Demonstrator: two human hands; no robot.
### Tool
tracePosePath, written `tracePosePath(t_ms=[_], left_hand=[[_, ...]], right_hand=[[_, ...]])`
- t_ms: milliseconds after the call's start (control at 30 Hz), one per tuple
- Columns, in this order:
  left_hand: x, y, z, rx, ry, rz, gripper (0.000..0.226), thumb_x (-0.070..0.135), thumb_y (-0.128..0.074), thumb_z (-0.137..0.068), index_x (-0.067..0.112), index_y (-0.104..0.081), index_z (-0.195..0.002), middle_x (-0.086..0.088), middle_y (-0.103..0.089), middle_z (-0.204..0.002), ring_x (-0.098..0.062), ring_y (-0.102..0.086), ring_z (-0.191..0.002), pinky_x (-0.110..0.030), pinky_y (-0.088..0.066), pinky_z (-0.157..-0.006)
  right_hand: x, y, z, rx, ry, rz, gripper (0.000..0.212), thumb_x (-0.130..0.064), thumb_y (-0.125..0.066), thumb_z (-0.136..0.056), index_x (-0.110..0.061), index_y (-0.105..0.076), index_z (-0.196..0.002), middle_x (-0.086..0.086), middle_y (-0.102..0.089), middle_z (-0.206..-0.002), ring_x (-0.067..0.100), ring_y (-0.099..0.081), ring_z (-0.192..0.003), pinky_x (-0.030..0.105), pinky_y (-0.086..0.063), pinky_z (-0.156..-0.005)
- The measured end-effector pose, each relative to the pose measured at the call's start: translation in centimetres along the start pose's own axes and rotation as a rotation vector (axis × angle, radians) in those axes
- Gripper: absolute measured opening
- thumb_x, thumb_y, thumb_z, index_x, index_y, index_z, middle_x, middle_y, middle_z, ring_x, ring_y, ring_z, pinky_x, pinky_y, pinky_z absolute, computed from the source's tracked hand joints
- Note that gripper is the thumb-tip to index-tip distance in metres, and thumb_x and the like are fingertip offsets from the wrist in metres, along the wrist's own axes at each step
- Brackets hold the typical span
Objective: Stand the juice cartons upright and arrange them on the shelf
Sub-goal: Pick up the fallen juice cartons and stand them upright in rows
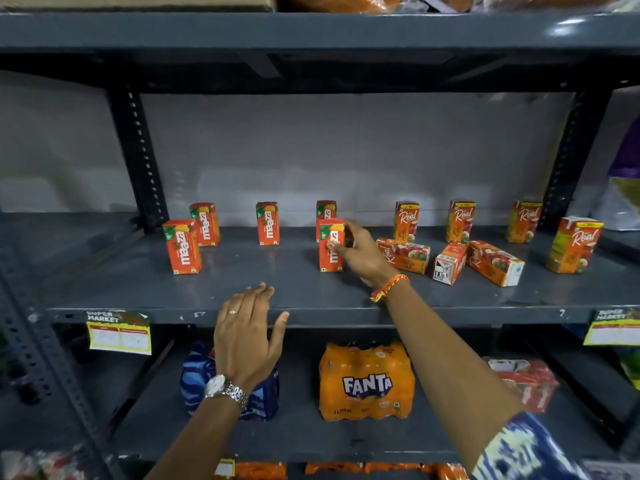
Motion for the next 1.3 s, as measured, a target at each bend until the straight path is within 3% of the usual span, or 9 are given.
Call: tracePosePath(t_ms=[300, 433, 533, 700, 867, 933, 1033, 1167, 1300], left_hand=[[0.1, 0.1, 0.0, 0.059, -0.016, -0.008, 0.054, 0.048, -0.039, -0.098, 0.01, -0.063, -0.128, -0.008, -0.066, -0.132, -0.029, -0.06, -0.123, -0.044, -0.039, -0.107], [0.1, 0.0, 0.0, 0.069, -0.007, 0.01, 0.053, 0.048, -0.04, -0.097, 0.01, -0.063, -0.126, -0.009, -0.066, -0.131, -0.03, -0.06, -0.12, -0.046, -0.041, -0.105], [0.0, 0.0, -0.2, 0.067, -0.003, 0.017, 0.052, 0.047, -0.042, -0.096, 0.01, -0.063, -0.126, -0.009, -0.066, -0.131, -0.031, -0.06, -0.119, -0.046, -0.04, -0.104], [0.1, 0.0, 0.0, 0.069, -0.012, 0.018, 0.051, 0.047, -0.044, -0.095, 0.01, -0.064, -0.125, -0.009, -0.066, -0.13, -0.031, -0.06, -0.119, -0.045, -0.04, -0.104], [0.3, 0.5, 0.0, 0.09, -0.027, 0.021, 0.05, 0.045, -0.045, -0.095, 0.009, -0.065, -0.123, -0.008, -0.068, -0.126, -0.03, -0.061, -0.116, -0.043, -0.038, -0.103], [0.3, 0.5, 0.0, 0.085, -0.024, 0.023, 0.051, 0.046, -0.044, -0.095, 0.009, -0.065, -0.123, -0.009, -0.068, -0.126, -0.031, -0.061, -0.116, -0.044, -0.039, -0.103], [0.3, 0.4, 0.0, 0.072, -0.029, 0.022, 0.053, 0.046, -0.042, -0.095, 0.008, -0.065, -0.124, -0.01, -0.068, -0.126, -0.031, -0.061, -0.116, -0.045, -0.039, -0.103], [0.6, 0.5, 0.2, 0.079, -0.02, 0.02, 0.054, 0.046, -0.039, -0.096, 0.007, -0.064, -0.124, -0.011, -0.068, -0.126, -0.033, -0.06, -0.117, -0.046, -0.038, -0.103], [0.9, 0.6, 0.2, 0.09, -0.002, 0.015, 0.055, 0.044, -0.039, -0.094, 0.005, -0.064, -0.123, -0.014, -0.067, -0.126, -0.036, -0.06, -0.119, -0.05, -0.037, -0.105]], right_hand=[[-1.4, 3.2, 0.4, 0.044, 0.083, 0.241, 0.063, -0.012, -0.07, -0.086, -0.011, -0.041, -0.142, 0.008, -0.056, -0.138, 0.024, -0.052, -0.13, 0.04, -0.047, -0.105], [-1.4, 9.4, 0.8, 0.238, 0.014, 0.956, 0.055, -0.018, -0.066, -0.087, -0.004, -0.045, -0.136, 0.021, -0.054, -0.136, 0.04, -0.049, -0.126, 0.047, -0.044, -0.103], [0.9, 10.5, 1.3, 0.084, -0.234, 1.092, 0.043, -0.02, -0.059, -0.091, -0.003, -0.048, -0.129, 0.021, -0.056, -0.132, 0.039, -0.052, -0.122, 0.047, -0.046, -0.1], [0.9, 9.7, 0.9, 0.043, -0.204, 1.126, 0.037, -0.021, -0.055, -0.094, -0.005, -0.056, -0.127, 0.019, -0.06, -0.128, 0.038, -0.059, -0.116, 0.047, -0.05, -0.097], [0.4, 10.8, 0.6, 0.129, -0.104, 0.901, 0.026, -0.018, -0.057, -0.091, -0.005, -0.064, -0.112, 0.017, -0.067, -0.113, 0.037, -0.063, -0.105, 0.045, -0.051, -0.09], [-0.2, 11.7, 0.9, 0.215, -0.061, 0.628, 0.018, -0.015, -0.062, -0.089, -0.005, -0.065, -0.103, 0.015, -0.07, -0.106, 0.033, -0.066, -0.1, 0.046, -0.053, -0.088], [-0.8, 12.3, 2.5, 0.24, -0.05, 0.085, 0.01, -0.01, -0.063, -0.092, -0.011, -0.061, -0.102, 0.006, -0.068, -0.103, 0.02, -0.066, -0.096, 0.033, -0.055, -0.08], [-0.2, 12.8, 4.5, 0.205, -0.074, -0.278, 0.013, -0.01, -0.059, -0.094, -0.015, -0.058, -0.105, 0.008, -0.065, -0.119, 0.025, -0.061, -0.116, 0.042, -0.051, -0.099], [1.0, 14.3, 5.4, 0.203, -0.09, -0.388, 0.031, -0.006, -0.057, -0.093, -0.01, -0.052, -0.124, 0.014, -0.061, -0.129, 0.027, -0.058, -0.122, 0.049, -0.048, -0.104]])
Point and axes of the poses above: each hand's wrist, its own z-axis away from the middle knuckle, its own y-axis out of the back of the hand, x = y × z, the point moved 9 cm from there along -z, towards the middle knuckle
